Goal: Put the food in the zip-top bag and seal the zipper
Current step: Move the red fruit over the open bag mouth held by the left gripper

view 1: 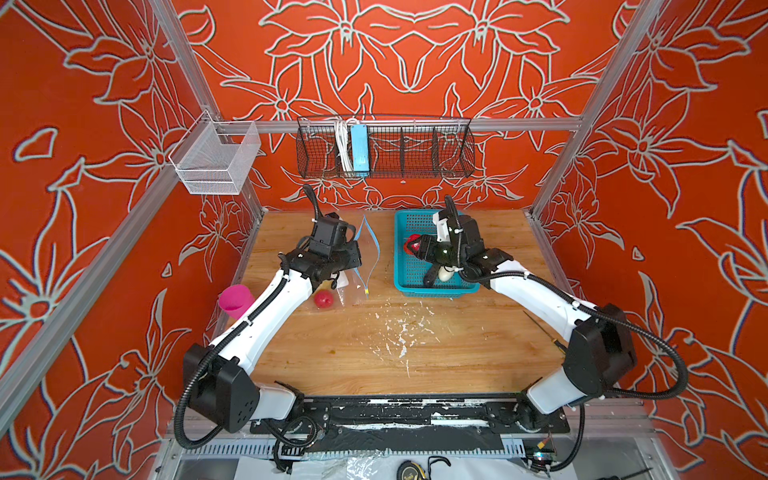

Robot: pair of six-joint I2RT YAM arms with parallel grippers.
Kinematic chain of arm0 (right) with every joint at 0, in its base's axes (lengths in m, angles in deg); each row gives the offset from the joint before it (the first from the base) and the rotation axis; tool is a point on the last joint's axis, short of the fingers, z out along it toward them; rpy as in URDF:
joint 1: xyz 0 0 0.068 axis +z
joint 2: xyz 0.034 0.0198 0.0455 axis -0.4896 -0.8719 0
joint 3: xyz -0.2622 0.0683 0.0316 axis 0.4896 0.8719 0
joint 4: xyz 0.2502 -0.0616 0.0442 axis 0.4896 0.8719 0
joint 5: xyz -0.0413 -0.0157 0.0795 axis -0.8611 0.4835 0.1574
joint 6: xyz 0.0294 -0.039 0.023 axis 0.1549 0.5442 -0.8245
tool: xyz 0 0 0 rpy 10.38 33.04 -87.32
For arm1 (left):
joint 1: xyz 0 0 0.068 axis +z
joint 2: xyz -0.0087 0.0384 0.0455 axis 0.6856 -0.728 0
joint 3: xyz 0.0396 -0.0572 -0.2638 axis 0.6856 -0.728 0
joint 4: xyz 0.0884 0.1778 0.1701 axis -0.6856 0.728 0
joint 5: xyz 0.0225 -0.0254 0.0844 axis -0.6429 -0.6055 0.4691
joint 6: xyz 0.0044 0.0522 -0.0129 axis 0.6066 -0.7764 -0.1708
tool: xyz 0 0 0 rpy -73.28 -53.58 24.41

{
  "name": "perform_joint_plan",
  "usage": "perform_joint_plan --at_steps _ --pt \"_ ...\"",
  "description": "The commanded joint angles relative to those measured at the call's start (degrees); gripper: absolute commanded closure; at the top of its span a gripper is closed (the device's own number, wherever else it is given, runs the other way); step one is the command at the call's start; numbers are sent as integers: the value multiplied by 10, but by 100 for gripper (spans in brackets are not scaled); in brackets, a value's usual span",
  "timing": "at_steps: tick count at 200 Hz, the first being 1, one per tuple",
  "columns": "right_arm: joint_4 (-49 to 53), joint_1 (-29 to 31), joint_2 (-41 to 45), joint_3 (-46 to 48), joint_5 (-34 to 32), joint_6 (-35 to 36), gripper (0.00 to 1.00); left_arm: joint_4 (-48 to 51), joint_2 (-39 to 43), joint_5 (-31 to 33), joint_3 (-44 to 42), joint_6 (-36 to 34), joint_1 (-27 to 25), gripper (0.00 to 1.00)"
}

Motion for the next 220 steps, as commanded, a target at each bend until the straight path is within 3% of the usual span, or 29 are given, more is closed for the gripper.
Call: perform_joint_plan --at_steps 1,110,220 --pt "-7 9 24 6 -16 19 55 7 -8 9 17 4 -7 100" --pt "-21 60 49 11 -25 33 55 11 -23 39 22 -3 -32 100" --pt "-28 116 10 -46 -27 20 55 19 -15 49 28 -11 -35 100"
